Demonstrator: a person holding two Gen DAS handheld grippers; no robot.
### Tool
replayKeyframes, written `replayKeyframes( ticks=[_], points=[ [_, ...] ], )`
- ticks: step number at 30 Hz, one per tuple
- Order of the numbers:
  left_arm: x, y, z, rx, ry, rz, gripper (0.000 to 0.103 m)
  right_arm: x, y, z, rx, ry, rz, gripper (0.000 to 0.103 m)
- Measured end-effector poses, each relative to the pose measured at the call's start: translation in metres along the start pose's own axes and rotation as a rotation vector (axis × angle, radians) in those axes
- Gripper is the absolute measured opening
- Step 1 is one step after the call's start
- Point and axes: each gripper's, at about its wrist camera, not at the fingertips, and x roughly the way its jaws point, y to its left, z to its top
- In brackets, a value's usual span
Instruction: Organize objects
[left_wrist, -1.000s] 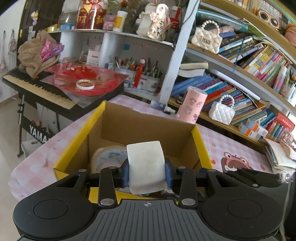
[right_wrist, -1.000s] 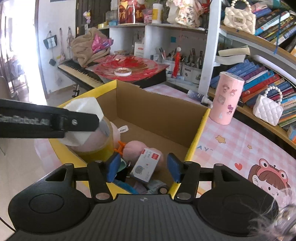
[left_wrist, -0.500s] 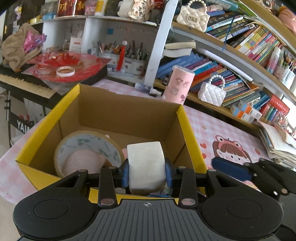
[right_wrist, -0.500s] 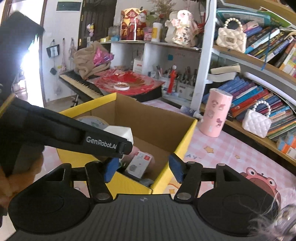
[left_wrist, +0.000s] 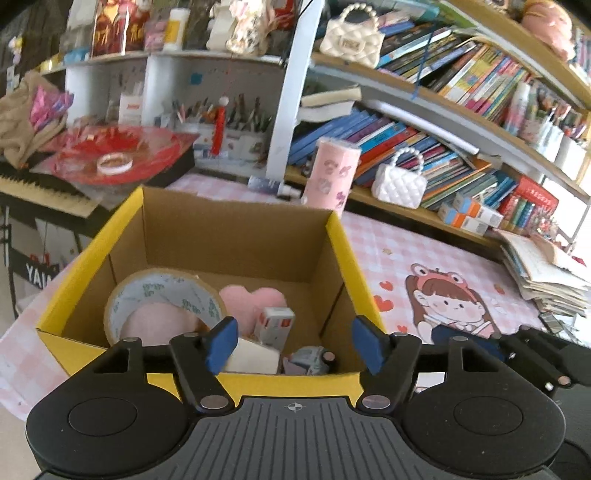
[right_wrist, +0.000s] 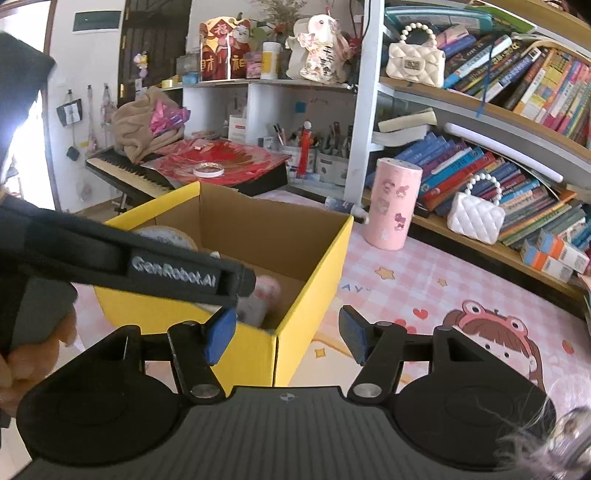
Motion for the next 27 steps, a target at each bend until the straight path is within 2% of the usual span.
replayKeyframes(
  ticks=[6,12,21,27],
  points=[
    [-0.03,0.002,-0.009,0.003,-0.048,-0.017,0.073,-0.017,0.01,-0.009,0.047,0.013,-0.059,0.061],
    [-0.061,0.014,-0.027,0.009,-0.063,-0.009,0.075,-0.038,0.025,-0.021,0.111,0.042,-0.139,0.065],
    [-0.1,0.032,-0.058,0.023,-0.052,0.011,0.078,-0.075,0.055,-0.043,0.169,0.065,-0.212,0.068],
    [-0.11,0.033,-0.076,0.052,-0.026,0.026,0.081,-0.097,0.071,-0.058,0.205,0.073,-0.277,0.069]
  ],
)
